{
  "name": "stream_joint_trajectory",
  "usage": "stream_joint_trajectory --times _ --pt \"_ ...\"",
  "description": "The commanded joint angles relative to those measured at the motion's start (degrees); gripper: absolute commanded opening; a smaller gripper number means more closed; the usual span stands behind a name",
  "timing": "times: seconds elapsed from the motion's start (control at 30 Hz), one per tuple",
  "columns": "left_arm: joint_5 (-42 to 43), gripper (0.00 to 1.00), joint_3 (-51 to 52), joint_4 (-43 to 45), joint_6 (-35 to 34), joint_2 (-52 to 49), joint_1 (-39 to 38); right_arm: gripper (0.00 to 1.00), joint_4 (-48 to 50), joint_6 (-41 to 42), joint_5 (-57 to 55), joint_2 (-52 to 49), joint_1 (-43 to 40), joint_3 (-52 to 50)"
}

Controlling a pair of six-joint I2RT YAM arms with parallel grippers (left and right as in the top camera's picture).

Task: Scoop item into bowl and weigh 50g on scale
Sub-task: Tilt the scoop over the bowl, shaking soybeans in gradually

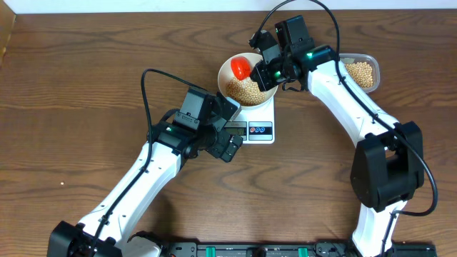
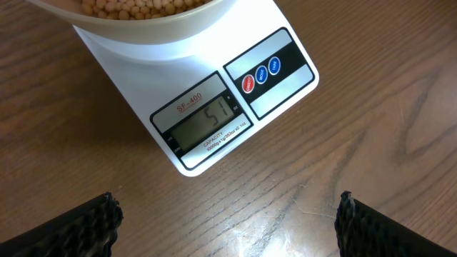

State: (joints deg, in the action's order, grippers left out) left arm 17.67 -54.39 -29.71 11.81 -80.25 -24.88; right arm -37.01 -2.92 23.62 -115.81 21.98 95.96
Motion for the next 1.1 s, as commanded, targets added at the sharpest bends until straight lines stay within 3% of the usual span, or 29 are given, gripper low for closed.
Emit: stream_joint_trajectory --times 0.0,0.33,1.07 --pt "-0.3 0.98 -0.1 0.0 -0.1 0.6 0.2 0.01 0.0 0.7 1.0 2.4 -0.4 1.5" --pt "-0.3 0.98 -0.1 0.0 -0.1 0.6 0.2 0.01 -1.2 0.3 0.1 2.8 -0.9 1.5" --pt "-0.3 0.98 -0.1 0.0 -0.1 0.6 0.2 0.01 -4.5 -4.7 -14.4 2.2 2.5 1.3"
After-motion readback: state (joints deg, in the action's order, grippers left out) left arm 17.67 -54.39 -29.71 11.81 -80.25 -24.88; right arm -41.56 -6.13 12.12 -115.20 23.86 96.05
